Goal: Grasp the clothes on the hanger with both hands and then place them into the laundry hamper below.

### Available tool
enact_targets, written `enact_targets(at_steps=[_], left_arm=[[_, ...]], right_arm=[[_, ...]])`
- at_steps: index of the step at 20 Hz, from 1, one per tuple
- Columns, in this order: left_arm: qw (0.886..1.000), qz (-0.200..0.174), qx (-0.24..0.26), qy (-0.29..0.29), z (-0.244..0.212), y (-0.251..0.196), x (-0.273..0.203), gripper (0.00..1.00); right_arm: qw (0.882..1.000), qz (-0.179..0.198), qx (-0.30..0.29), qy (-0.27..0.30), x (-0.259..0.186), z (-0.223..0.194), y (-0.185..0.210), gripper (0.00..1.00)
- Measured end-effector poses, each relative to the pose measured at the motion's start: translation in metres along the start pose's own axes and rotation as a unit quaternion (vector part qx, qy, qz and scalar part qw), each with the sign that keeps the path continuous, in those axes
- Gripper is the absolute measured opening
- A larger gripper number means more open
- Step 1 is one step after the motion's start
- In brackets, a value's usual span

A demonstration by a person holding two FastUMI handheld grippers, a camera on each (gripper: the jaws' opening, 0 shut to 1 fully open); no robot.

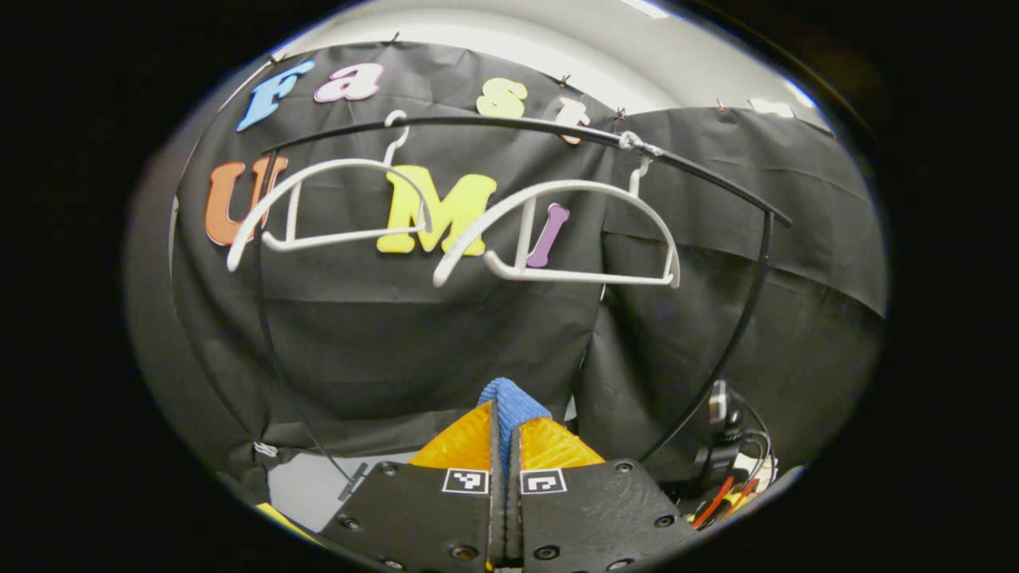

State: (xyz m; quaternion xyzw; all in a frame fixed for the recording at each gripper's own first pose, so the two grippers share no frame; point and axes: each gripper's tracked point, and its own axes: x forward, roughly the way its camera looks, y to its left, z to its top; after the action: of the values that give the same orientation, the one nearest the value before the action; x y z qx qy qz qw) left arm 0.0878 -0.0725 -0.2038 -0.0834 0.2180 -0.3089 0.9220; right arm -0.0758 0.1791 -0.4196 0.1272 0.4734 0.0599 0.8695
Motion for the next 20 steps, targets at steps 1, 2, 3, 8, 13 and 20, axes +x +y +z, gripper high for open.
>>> enact_targets(at_steps=[1, 2, 3, 8, 13, 20], left_arm=[[1.000, 0.008, 0.002, -0.004, 0.007, -0.001, -0.004, 0.01], [1.000, 0.014, 0.002, -0.011, 0.015, -0.003, -0.008, 0.01], [1.000, 0.018, -0.002, -0.011, 0.022, -0.006, -0.010, 0.01], [0.999, 0.027, -0.002, -0.020, 0.049, -0.022, -0.023, 0.01], [0.999, 0.024, 0.015, -0.038, 0.071, -0.022, -0.045, 0.01], [0.993, 0.102, -0.028, -0.055, 0.059, 0.063, -0.075, 0.01]], right_arm=[[1.000, 0.013, 0.000, 0.008, -0.003, -0.007, 0.008, 0.49], [1.000, 0.019, -0.003, 0.016, -0.003, -0.015, 0.011, 0.63], [0.999, 0.022, -0.006, 0.022, 0.001, -0.021, 0.014, 0.69], [1.000, 0.008, -0.009, 0.007, 0.023, -0.022, 0.019, 0.75], [1.000, -0.021, 0.004, -0.003, 0.051, -0.023, 0.010, 0.74], [0.999, -0.022, -0.019, -0.020, 0.033, 0.034, 0.005, 0.06]])
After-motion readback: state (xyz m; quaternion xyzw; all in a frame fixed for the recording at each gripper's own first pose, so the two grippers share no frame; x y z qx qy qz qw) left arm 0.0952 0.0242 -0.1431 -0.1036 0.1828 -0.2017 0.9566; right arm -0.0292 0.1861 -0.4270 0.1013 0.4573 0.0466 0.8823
